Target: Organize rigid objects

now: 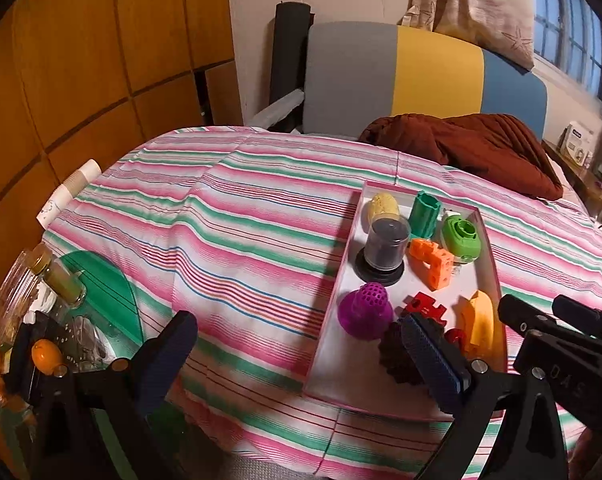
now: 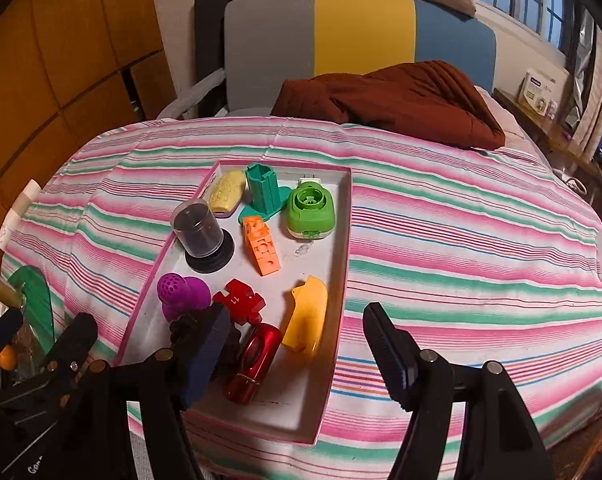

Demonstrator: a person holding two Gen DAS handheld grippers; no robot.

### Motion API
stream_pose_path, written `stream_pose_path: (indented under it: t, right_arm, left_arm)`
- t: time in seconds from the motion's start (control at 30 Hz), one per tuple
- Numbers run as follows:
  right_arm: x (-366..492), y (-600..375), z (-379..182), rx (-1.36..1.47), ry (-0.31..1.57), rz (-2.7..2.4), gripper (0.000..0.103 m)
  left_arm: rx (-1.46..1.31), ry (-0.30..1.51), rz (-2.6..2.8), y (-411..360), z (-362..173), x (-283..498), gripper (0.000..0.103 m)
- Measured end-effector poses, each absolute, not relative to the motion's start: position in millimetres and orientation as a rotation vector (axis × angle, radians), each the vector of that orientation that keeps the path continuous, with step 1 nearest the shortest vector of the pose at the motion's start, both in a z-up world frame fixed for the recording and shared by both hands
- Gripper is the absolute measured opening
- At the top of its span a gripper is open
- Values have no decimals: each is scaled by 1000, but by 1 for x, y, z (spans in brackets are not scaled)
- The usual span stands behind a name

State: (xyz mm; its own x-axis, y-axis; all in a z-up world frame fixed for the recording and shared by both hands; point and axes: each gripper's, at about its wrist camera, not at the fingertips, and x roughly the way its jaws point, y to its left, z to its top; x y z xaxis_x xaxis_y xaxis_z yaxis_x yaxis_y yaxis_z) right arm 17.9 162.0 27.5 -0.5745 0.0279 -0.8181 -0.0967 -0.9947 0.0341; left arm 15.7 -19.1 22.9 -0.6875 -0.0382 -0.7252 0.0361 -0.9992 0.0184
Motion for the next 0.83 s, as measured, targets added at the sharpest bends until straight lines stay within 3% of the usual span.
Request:
stream_pose_path:
  t: [0.83]
  right_arm:
    - [17,177,26,-1420,158,2655,70]
  left_arm:
    - [1274,-45,-2881,-8,27,13,102]
